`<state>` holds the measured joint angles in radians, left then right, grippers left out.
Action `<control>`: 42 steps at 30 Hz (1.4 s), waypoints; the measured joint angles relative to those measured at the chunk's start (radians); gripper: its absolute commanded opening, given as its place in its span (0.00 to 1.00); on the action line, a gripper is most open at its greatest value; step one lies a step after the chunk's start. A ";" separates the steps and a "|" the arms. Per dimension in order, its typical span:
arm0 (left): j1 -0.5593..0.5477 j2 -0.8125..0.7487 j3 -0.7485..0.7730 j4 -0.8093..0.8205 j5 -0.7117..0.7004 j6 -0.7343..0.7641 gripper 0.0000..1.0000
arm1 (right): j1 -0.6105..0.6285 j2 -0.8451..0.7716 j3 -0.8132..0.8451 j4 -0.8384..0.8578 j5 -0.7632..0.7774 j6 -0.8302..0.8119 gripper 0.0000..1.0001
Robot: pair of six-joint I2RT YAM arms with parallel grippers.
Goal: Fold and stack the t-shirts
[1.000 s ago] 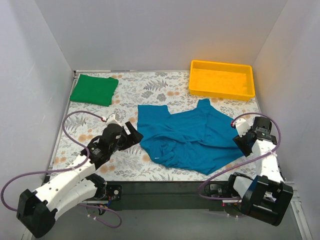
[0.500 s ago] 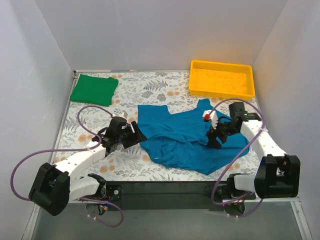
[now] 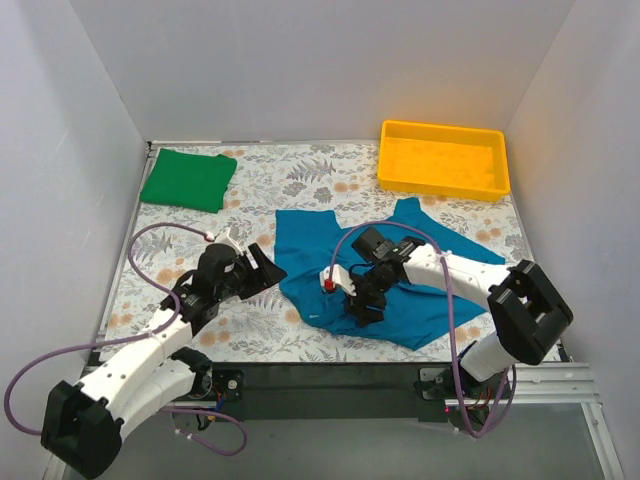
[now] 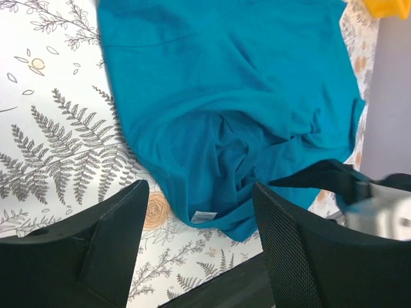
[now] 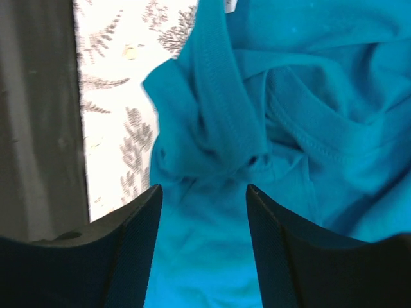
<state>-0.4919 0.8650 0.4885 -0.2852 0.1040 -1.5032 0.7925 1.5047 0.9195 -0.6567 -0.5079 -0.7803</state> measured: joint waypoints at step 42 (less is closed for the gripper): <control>0.006 -0.129 -0.042 -0.053 -0.036 -0.027 0.68 | -0.001 0.076 0.139 -0.272 -0.009 -0.513 0.52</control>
<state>-0.4862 0.7364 0.4465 -0.3378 0.0677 -1.5303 0.7918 1.5803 1.0584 -0.9287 -0.5171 -1.2938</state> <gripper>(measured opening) 0.681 0.559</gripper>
